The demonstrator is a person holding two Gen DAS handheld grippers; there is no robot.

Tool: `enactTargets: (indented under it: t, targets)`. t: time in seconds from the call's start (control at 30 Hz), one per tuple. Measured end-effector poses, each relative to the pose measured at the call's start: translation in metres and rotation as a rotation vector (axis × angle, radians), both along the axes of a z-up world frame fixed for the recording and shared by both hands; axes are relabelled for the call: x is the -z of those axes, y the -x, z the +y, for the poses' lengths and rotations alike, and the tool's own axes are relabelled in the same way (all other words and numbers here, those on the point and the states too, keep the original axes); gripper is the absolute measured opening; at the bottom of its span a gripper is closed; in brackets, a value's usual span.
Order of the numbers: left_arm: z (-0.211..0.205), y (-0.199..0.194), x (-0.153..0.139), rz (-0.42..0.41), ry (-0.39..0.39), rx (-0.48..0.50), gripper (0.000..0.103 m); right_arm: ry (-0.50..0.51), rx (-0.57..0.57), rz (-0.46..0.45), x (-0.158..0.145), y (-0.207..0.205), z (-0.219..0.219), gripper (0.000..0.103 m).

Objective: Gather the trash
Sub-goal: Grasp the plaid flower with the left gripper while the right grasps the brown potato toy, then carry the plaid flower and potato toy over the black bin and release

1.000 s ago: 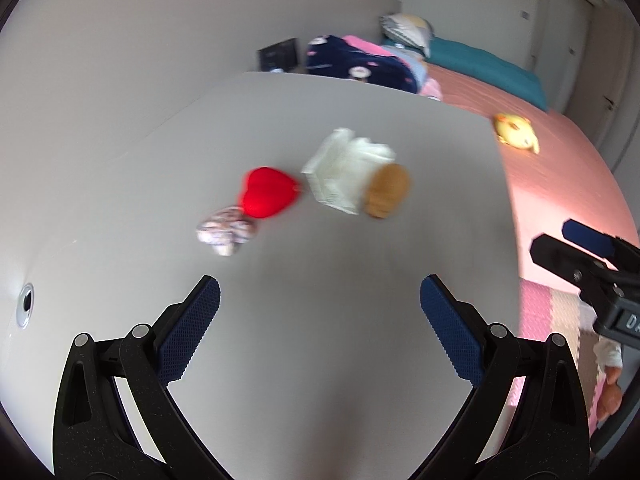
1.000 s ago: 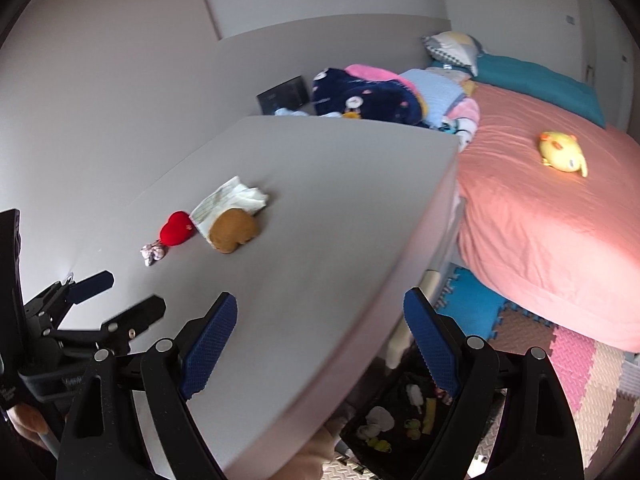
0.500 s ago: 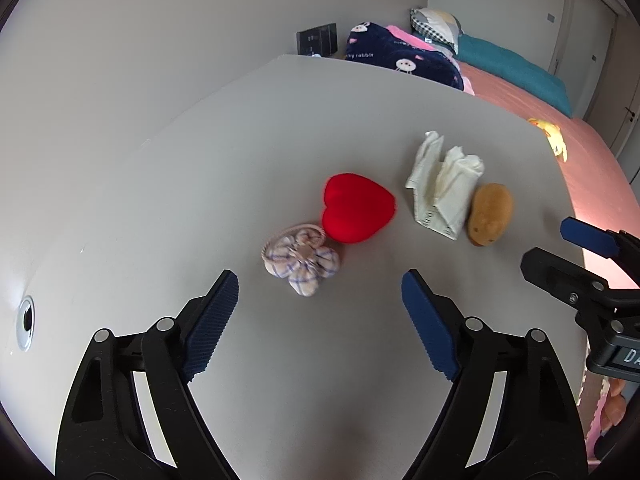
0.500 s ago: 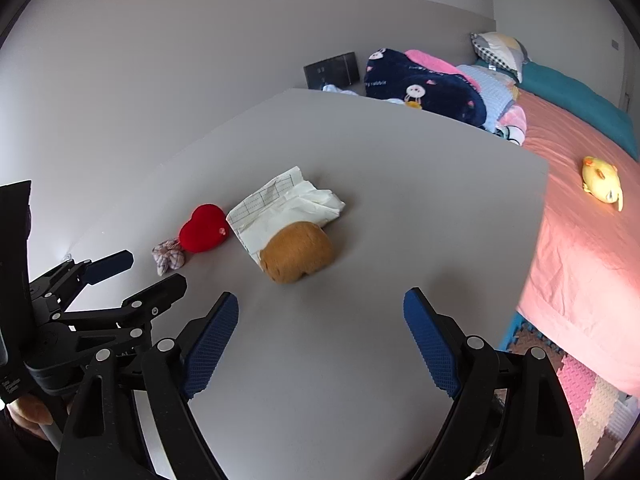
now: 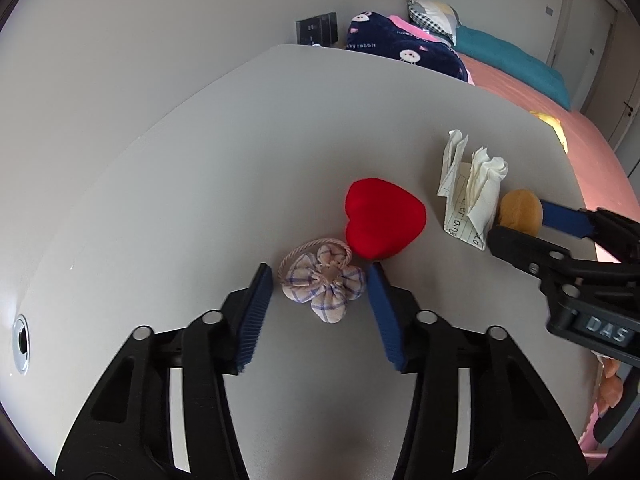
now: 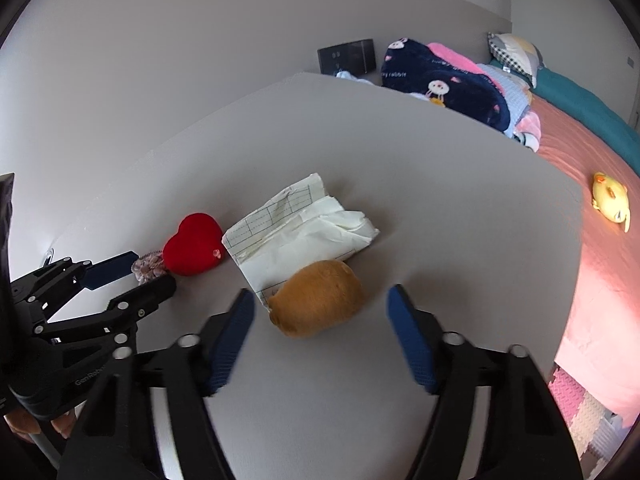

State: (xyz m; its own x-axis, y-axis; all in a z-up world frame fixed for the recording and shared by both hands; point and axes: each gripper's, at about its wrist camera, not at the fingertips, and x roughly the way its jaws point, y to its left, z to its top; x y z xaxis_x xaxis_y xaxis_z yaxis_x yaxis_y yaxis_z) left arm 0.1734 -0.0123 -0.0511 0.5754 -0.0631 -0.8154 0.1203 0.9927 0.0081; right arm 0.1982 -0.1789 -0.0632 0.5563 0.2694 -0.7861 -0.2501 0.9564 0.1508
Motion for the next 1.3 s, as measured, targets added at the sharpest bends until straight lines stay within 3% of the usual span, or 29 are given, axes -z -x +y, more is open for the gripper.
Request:
enactTargets:
  t: [0.07,0.33,0.73,1.3]
  targets:
    - [0.001,0.001,0.0,-0.004,0.002,0.0,0.038,0.004,0.006,-0.007,0.0,0.001,0.0,0.047]
    - [-0.005,0.005,-0.001,-0.013,0.002,0.023,0.027,-0.038,0.018,0.006,-0.001,0.014,-0.012,0.047]
    - [-0.027,0.03,-0.01,-0.022,0.009,0.045,0.026,-0.059,0.028,-0.02,-0.02,0.042,-0.032,0.047]
    - [-0.08,0.085,-0.034,-0.073,0.024,0.144,0.026,-0.071,0.074,-0.079,-0.042,0.12,-0.072,0.047]
